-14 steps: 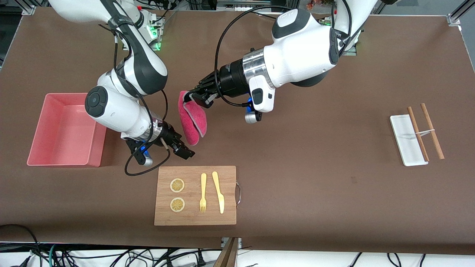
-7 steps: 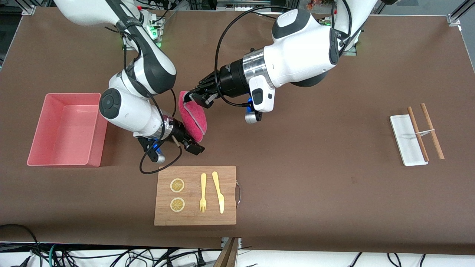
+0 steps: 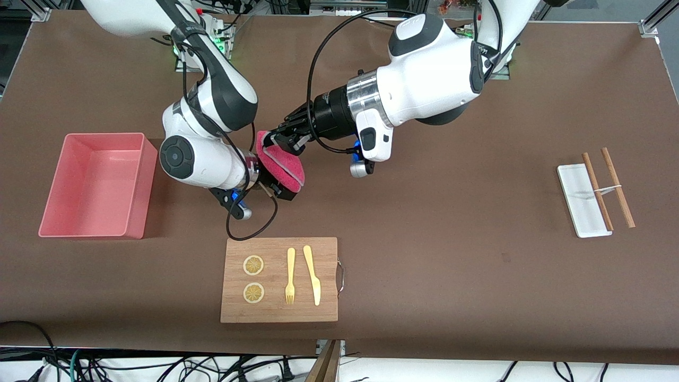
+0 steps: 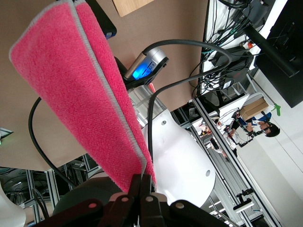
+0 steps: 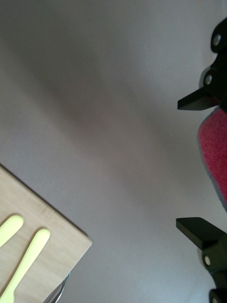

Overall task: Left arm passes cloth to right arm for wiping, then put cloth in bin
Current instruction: 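Open the left gripper to release the cloth to the right gripper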

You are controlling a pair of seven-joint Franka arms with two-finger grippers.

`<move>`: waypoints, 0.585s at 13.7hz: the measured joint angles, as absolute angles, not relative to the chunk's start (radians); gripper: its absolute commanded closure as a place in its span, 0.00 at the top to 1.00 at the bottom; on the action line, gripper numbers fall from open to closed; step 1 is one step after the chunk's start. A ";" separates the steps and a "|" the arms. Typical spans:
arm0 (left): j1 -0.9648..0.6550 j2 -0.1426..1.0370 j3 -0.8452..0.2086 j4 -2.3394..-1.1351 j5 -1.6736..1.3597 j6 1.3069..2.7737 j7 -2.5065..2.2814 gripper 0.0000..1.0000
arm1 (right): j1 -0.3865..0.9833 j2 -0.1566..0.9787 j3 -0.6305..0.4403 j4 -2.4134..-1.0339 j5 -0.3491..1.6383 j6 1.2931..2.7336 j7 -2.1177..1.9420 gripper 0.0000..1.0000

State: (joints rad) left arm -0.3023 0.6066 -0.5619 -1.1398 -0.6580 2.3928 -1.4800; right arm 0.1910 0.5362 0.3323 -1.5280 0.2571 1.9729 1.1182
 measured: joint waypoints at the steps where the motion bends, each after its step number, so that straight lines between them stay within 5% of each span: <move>1: -0.302 0.607 -0.562 -1.140 -0.658 2.393 -1.480 0.00 | 0.191 0.536 0.332 -1.528 0.257 1.966 1.117 1.00; 8: -0.302 0.608 -0.562 -1.139 -0.658 2.393 -1.480 0.00 | 0.178 0.534 0.334 -1.517 0.292 1.835 1.099 1.00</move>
State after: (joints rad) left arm -0.3023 0.6081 -0.5619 -1.1394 -0.6580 2.3928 -1.4801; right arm 0.1781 0.5341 0.3335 -1.5173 0.2918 1.8347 1.0992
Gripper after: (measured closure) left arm 0.982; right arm 0.000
